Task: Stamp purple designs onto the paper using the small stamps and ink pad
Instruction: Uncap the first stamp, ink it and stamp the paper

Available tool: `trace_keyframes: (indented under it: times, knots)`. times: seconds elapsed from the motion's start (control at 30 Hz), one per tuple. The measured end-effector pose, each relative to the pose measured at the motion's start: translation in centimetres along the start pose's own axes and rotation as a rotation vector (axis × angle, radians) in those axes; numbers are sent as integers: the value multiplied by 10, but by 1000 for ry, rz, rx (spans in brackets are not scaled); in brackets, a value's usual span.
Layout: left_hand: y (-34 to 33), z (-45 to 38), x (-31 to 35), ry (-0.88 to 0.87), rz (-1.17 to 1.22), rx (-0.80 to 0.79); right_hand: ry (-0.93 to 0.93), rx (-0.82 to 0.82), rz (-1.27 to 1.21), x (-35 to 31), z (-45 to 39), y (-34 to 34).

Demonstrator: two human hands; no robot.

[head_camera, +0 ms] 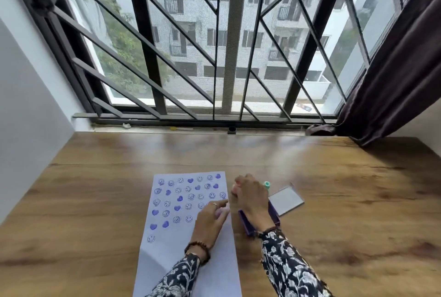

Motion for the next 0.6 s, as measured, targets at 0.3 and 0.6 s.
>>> trace_keyframes:
  times: [0.3,0.6]
  knots:
    - [7,-14,29,229,612,-66,-319,-62,-1035,16,37,22]
    - [-6,-19,42,130,625,-197,-521,23,-1289,30,54,28]
Point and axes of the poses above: each hand's wrist, its own z-axis away from the middle knuckle, its own y-axis out of the back of the hand, x = y × z, the point moved 4 cm from there along -z, towards the middle knuckle, and after that the axes turned 1 degree about x, right-handed, at the moved point
